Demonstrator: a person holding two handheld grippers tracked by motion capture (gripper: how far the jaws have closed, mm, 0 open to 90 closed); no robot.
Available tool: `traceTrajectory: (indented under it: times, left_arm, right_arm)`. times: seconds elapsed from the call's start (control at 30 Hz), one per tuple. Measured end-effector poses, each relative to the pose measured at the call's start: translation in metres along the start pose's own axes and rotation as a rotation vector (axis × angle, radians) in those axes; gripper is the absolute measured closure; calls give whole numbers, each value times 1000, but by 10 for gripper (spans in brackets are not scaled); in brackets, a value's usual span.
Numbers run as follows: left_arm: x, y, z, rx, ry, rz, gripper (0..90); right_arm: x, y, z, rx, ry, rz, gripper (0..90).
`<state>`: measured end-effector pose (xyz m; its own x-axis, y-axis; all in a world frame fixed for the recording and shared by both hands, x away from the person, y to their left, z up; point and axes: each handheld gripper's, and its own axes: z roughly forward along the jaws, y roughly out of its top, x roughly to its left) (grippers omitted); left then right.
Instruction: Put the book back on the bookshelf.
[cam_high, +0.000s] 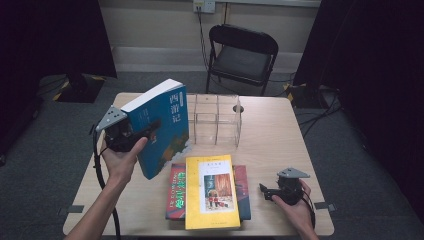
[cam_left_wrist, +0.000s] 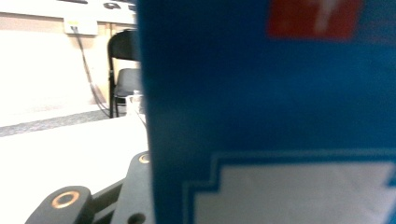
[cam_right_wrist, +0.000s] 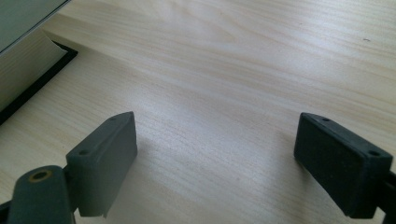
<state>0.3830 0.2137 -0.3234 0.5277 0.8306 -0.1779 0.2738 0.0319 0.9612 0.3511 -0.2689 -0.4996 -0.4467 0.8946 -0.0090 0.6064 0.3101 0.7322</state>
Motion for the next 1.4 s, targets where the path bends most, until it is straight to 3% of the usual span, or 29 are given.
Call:
traceTrajectory:
  times: [0.13, 0.3, 0.6, 0.8, 0.97, 1.4]
  left_arm:
    - [0, 5, 12, -7, 36, -2, 619]
    - [-3, 8, 28, 7, 75, 29, 619]
    - [-9, 4, 52, 19, 146, 29, 619]
    - [-7, 0, 61, 15, 151, -10, 620]
    - [-12, 0, 71, 20, 169, 19, 619]
    - [-9, -1, 95, -29, 211, 11, 619]
  right_arm:
    - [0, 0, 0, -1, 0, -1, 129]
    - [0, 0, 0, -1, 0, -1, 129]
    - [0, 0, 0, 0, 1, 0, 129]
    - [0, 0, 0, 0, 1, -1, 129]
    - [0, 0, 0, 0, 3, -2, 129]
    - [1, 0, 0, -1, 8, -2, 128]
